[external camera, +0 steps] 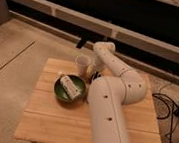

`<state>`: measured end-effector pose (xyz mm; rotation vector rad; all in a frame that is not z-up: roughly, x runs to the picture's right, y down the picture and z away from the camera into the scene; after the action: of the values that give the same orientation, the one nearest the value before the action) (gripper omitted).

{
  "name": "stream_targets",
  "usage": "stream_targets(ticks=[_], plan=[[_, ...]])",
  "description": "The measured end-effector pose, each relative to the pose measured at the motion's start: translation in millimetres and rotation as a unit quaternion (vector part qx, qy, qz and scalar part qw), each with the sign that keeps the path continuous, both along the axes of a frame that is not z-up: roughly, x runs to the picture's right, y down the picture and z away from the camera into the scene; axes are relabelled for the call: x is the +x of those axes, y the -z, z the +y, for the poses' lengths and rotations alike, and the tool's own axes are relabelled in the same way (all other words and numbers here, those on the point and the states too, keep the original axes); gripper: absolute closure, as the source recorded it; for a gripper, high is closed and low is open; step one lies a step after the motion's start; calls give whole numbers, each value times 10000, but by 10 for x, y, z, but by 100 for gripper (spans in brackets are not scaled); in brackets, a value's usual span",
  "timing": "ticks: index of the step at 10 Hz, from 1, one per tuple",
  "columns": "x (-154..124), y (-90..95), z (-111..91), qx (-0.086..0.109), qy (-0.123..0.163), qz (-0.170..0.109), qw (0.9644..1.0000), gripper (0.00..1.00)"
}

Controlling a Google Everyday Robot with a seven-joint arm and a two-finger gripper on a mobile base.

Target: Place the eraser on the white sponge

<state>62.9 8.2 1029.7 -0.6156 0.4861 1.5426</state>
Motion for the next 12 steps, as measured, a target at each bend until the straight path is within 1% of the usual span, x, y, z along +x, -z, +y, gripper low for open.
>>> stream_targets(ticks=[1, 2, 3, 5, 6, 7, 8, 9, 10, 11, 12], plan=[[37, 13, -5, -24, 5, 34, 10000, 82], [91, 44, -19, -53, 2, 75, 10000, 93], [113, 94, -56, -66, 2, 111, 9999, 99], [216, 248, -265, 81, -49, 199, 9998, 100], [291, 354, -409, 222, -67, 246, 9994, 100], [356, 463, -504, 308, -60, 280, 9991, 100], [382, 579, -565, 345, -50, 293, 9990, 100], [382, 694, -581, 333, -45, 265, 9991, 100], [366, 826, -553, 284, 3, 214, 9994, 100], [335, 926, -507, 229, 114, 143, 9996, 100], [272, 1047, -407, 121, 300, 38, 9995, 100]])
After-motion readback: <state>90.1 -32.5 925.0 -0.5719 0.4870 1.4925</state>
